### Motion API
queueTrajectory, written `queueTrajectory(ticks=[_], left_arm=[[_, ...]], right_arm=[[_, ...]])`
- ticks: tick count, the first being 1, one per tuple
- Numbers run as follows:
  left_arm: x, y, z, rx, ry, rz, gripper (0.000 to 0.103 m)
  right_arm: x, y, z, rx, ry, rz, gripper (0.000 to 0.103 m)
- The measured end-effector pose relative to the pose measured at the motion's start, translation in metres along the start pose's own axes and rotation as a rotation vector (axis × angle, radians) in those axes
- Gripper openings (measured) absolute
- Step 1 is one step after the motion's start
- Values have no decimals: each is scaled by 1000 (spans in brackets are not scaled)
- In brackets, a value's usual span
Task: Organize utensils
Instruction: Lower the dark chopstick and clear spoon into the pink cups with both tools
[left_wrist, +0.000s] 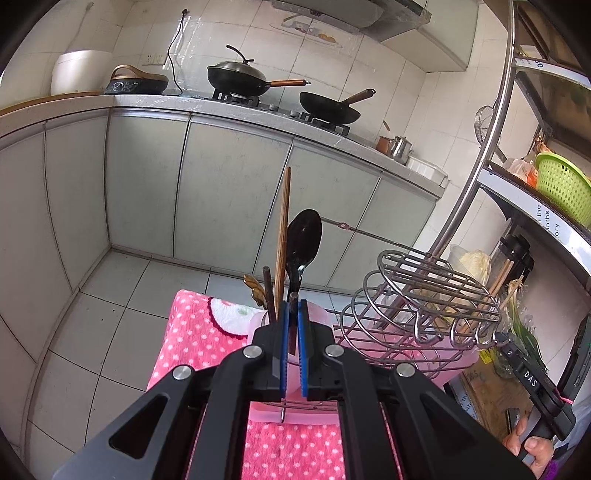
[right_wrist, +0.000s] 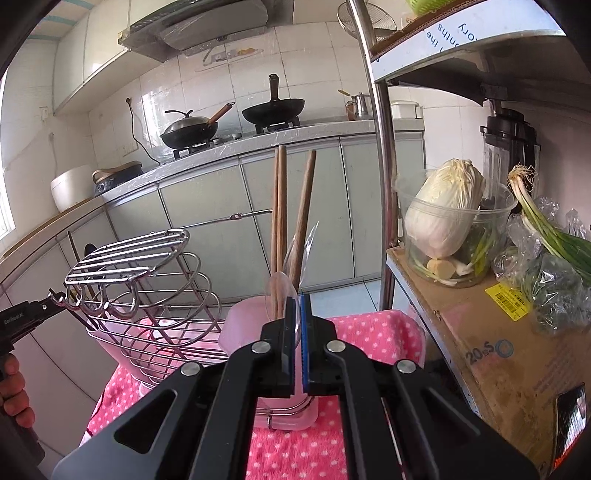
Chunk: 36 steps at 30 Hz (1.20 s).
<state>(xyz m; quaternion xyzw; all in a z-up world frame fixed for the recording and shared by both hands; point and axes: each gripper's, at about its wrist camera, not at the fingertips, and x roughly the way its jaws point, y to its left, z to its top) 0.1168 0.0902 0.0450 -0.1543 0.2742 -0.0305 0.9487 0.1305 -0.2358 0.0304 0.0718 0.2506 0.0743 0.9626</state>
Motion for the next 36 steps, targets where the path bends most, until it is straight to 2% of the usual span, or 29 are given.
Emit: queueTrajectory(ticks=[12,25,36], left_arm=[[4,-1,-8,10,26,10,4],[2,-10,-8,21,20,29,4],[3,-18,-8,18,26,46,11]], right_arm=[[-1,1,0,-2,9,3,3],[-1,1,0,6,10,13,3],[-1,0,1,7,20,15,3]])
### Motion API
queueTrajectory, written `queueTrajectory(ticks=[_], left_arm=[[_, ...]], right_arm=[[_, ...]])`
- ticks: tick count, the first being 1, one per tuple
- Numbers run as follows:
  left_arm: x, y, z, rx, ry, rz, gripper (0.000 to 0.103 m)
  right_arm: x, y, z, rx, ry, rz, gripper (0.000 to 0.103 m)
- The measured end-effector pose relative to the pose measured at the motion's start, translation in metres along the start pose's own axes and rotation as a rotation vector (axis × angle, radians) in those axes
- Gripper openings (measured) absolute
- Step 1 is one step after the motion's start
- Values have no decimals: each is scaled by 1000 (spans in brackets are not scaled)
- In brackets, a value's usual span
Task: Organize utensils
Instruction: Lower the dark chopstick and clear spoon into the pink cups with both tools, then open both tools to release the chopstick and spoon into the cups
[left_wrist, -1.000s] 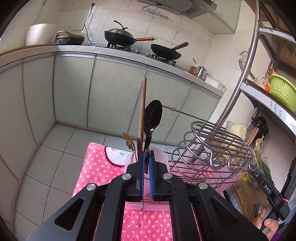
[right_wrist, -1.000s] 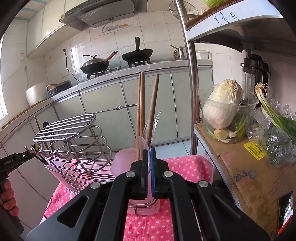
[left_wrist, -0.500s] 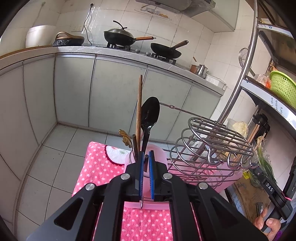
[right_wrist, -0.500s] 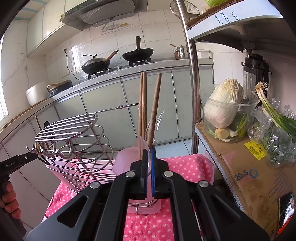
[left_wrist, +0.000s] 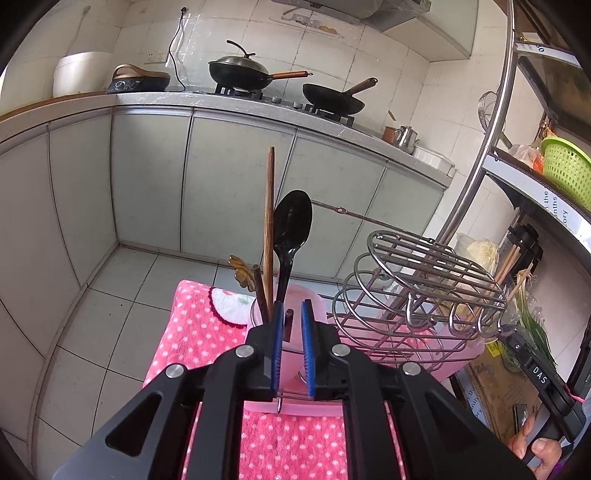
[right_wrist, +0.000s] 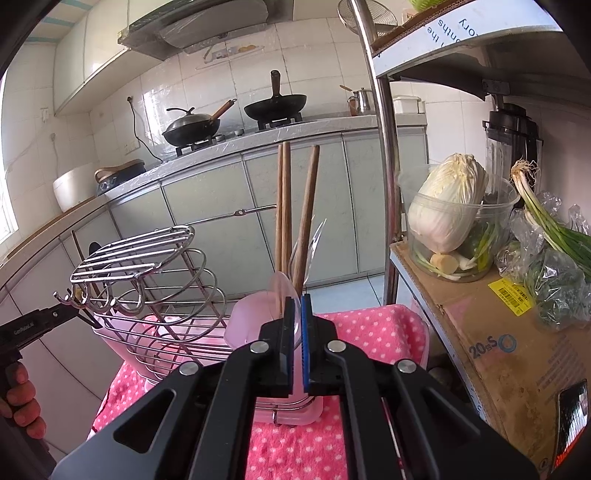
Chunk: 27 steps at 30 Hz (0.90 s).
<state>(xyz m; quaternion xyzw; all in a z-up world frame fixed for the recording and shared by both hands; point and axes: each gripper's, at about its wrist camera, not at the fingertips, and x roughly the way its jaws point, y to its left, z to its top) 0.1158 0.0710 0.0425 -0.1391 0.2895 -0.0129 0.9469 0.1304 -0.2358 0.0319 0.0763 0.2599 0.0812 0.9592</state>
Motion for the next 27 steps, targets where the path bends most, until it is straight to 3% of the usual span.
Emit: queueTrajectory(ticks=[6,14,18,27], left_arm=[[-1,-3,-1,6,1,8,24],[-3,-5,-1,11,3,11,27],[-6,-8,0,18,-6,14,37],[-16,-11,3,35,-32,10,40]], right_arm=[[1,-1,1,6,20,0,4],[0,1,0,0,30,-10,4],[-2,3,2,-2,31,-13,4],[-14,8,6,-11,19,-4,4]])
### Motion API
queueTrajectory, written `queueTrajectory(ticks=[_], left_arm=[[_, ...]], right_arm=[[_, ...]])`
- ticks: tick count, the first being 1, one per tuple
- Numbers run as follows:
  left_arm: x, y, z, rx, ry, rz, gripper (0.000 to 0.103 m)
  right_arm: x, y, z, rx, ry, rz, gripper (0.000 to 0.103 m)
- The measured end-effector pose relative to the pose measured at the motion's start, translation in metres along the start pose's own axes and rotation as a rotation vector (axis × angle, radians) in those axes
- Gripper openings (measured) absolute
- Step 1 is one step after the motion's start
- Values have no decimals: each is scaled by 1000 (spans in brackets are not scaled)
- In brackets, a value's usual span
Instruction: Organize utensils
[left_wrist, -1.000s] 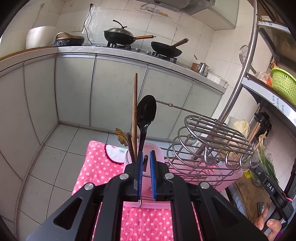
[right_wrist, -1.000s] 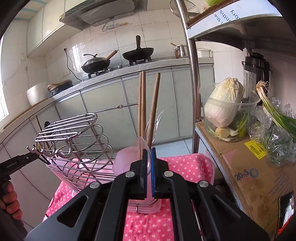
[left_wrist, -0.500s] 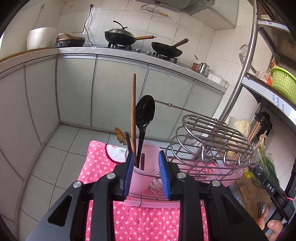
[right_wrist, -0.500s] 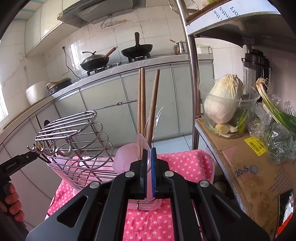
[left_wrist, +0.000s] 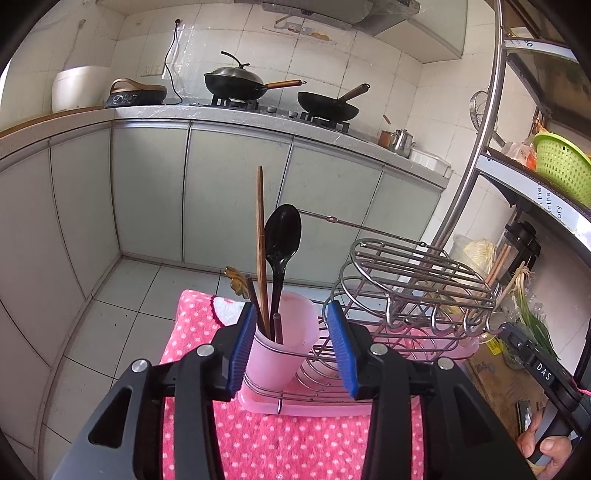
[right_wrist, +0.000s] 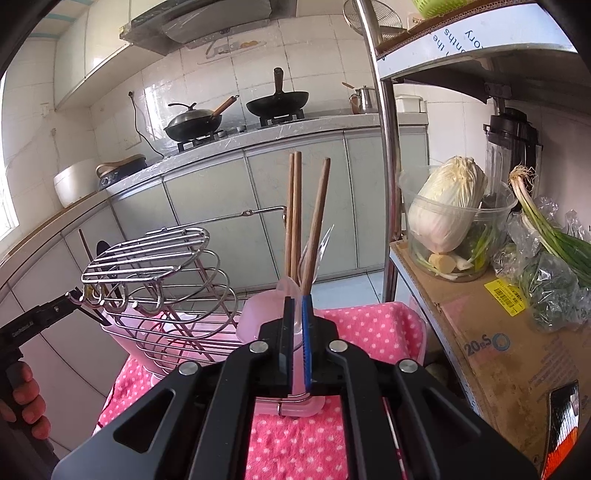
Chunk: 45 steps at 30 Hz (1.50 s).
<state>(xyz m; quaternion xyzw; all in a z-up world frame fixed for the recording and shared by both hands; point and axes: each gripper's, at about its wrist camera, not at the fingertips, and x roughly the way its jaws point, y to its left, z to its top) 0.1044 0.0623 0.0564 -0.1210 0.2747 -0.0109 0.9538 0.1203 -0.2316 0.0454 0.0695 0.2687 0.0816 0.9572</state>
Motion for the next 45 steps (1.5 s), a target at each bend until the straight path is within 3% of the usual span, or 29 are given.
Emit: queueTrajectory(ticks=[2,3,4,6,10,11,22,34,45], left_arm=[[-4,-1,0,8,-10,1,41],[-7,-2,0,10,-15,0,43],[-9,-2,0,11,-19,-2,44],[-15,-5,1,13,-29,-6,46],[-28,-9,1,28,-53,-6,49],[-31,-11,0,32,-57,-6,54],[-58,-25,-20,59,-44,-28,56],[-71,-43,-60,130,-15,3,56],[-83,-56,-83,168,-25,8,56]], right_arm=[[-5,3,1,-5,-8,7,6],[-9,4,1,-6,-14,11,13],[-12,5,1,-5,-23,12,26],[-19,7,1,-1,-44,19,40],[-36,13,1,-14,-72,27,42],[-39,15,1,-16,-74,27,43],[-64,38,-24,-56,-80,16,68],[-69,54,-60,-101,-11,4,74],[-81,57,-73,-108,-41,-39,74]])
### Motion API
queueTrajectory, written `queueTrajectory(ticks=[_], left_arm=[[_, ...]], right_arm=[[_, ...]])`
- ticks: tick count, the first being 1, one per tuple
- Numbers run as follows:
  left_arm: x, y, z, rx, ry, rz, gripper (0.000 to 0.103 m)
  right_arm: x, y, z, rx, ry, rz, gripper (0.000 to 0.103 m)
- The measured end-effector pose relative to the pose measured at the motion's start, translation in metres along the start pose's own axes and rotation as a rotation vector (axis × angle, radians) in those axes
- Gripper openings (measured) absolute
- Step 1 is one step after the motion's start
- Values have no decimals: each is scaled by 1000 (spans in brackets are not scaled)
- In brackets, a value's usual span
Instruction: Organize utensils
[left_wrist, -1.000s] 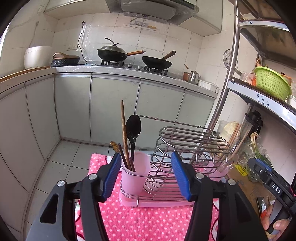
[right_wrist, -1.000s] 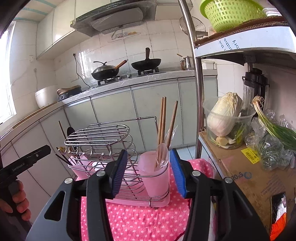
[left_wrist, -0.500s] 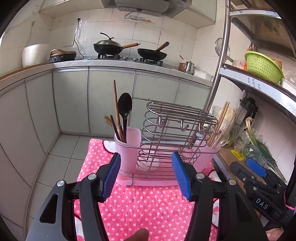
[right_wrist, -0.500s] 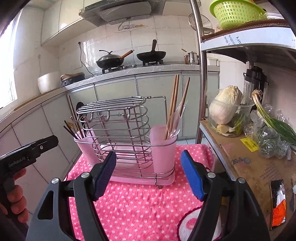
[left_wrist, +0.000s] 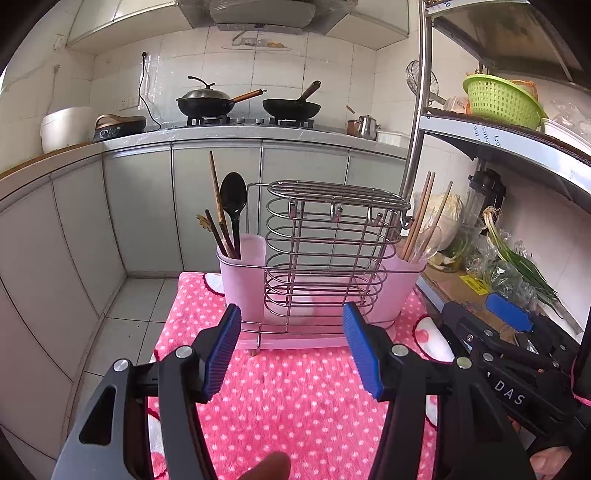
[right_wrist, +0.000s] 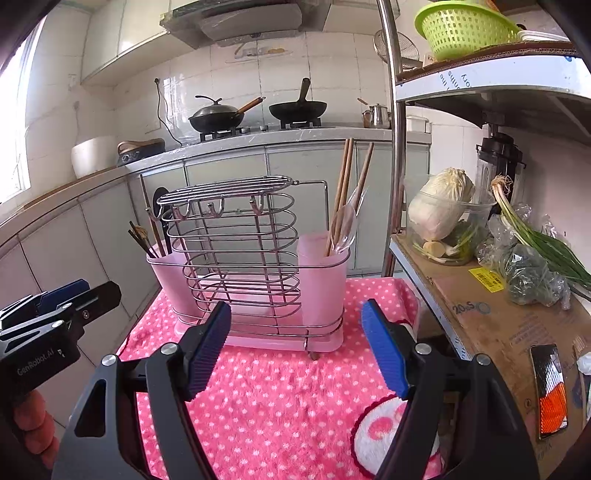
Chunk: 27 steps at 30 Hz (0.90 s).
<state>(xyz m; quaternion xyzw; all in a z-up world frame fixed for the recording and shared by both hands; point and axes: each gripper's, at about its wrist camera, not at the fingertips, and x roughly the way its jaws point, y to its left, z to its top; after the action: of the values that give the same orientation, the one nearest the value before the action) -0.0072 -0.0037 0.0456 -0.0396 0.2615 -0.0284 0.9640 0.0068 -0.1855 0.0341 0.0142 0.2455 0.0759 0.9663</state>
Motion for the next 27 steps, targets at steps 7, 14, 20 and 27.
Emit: queueTrajectory(ticks=[7,14,20,27], left_arm=[[-1,-3,-8,-1,12,-8,56],[0,0,-10,-9,15,-10,56],[1,1,-10,-14,20,-10,56],[3,2,-10,-10,22,-8,56]], right_arm=[[-5,6,-5,-15,-20,-24,74],[-3,7,-7,-13,-15,-23,74],[-1,7,-6,-16,-9,-22,74],[0,8,-6,-17,-8,-21,74]])
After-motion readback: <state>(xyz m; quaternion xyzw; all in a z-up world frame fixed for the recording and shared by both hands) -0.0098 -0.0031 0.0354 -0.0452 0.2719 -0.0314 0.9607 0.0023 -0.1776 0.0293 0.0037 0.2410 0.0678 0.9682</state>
